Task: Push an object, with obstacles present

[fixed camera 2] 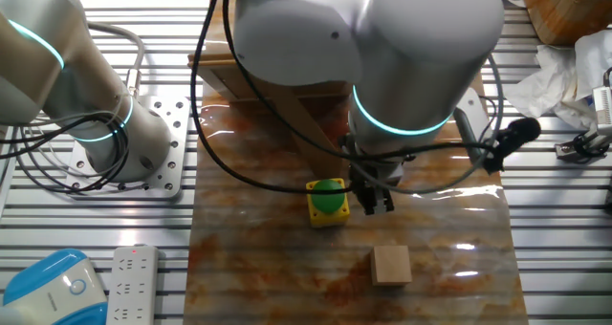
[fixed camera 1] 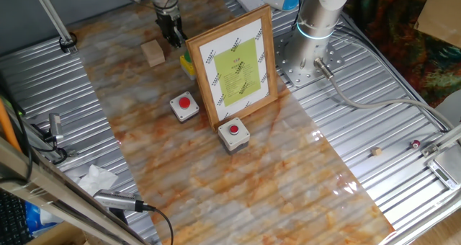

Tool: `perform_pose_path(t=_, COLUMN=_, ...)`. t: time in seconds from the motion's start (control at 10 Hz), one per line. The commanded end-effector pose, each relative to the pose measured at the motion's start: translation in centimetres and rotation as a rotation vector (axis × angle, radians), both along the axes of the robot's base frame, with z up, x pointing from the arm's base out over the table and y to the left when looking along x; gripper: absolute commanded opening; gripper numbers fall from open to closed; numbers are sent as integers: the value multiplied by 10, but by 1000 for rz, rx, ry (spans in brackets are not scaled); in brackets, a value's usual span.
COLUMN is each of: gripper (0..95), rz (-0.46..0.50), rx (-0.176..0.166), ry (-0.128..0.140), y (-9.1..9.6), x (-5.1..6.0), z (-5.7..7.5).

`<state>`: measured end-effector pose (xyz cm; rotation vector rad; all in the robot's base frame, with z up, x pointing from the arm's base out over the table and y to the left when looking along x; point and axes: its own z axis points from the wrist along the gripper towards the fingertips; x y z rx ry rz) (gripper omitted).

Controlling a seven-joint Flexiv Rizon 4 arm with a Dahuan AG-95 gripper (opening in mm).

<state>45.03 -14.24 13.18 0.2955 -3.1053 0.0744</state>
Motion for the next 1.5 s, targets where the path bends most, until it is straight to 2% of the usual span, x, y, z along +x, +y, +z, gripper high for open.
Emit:
perform_pose_path(t=0.1, gripper=0, rz=-12, rx=10, ry=-2, y=-1, x=0, z=1)
perform_pose_path(t=0.4, gripper=0, rz=-17, rx=14, ry=-4, y=0, x=0, z=1)
perform_pose_path(t=0.7, gripper=0, rz=-11, rx=39, ry=-15, y=0, x=0, z=1)
perform_pose_path(t=0.9, gripper=0, rz=12, rx=40, ry=-1, y=0, x=0, z=1)
perform_pose_path(t=1.2, gripper=0, rz=65, rx=39, ry=5, y=0, x=0, z=1)
perform_pose_path(t=1.3, gripper=0, rz=71, rx=41, ry=16, y=0, x=0, z=1)
perform_pose_path(t=1.5, gripper=0, rz=95, rx=56, ry=14, y=0, x=0, z=1)
